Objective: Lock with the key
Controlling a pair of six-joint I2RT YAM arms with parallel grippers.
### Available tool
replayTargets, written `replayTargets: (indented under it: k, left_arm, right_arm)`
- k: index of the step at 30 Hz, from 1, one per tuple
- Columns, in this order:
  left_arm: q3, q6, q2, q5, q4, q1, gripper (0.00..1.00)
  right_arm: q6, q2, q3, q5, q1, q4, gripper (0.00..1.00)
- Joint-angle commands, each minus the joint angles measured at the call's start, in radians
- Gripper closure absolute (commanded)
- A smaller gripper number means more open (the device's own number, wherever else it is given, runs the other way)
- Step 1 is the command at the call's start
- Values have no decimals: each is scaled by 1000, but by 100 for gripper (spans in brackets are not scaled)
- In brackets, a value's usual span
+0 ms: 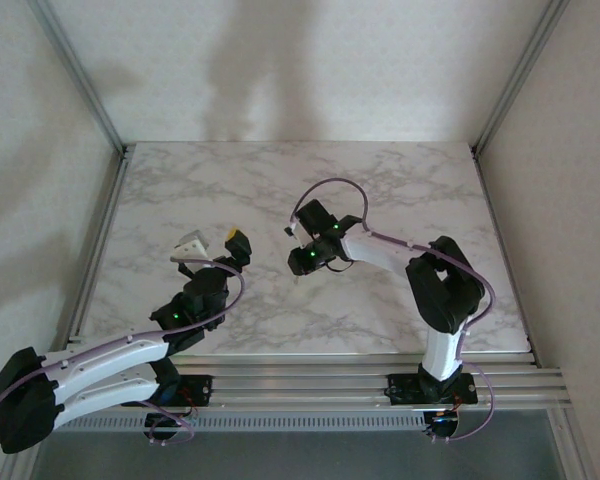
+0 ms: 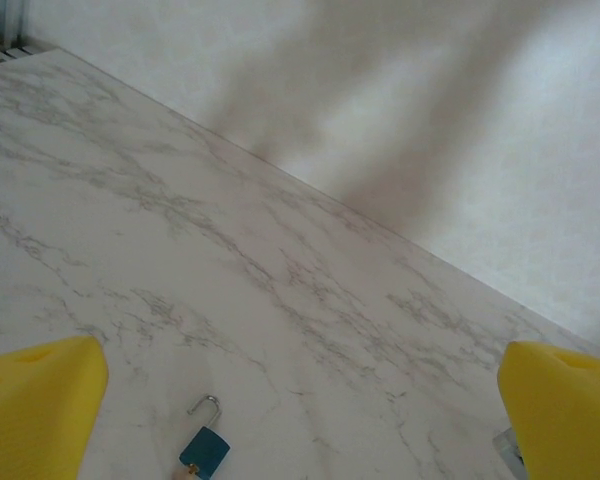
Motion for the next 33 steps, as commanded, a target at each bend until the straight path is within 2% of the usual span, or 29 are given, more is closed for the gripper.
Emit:
replayTargets:
  k: [1,6,16,33]
  left_arm:
    - [-6,-6,12,28,14,11,0]
    - [15,1,49,80,8,15,0]
    - [52,-22,114,263,-10,59,0]
    - [94,-144,295,791,42,231,0]
  right_arm:
    - [3,-47,-26,-72,-5,42,74]
    - [-1,-81,-53,-122,-5,64,75]
    - [-11,-145,-109,-196,-5,99,75]
    - [-25,-223,-182,-275,15,144,75]
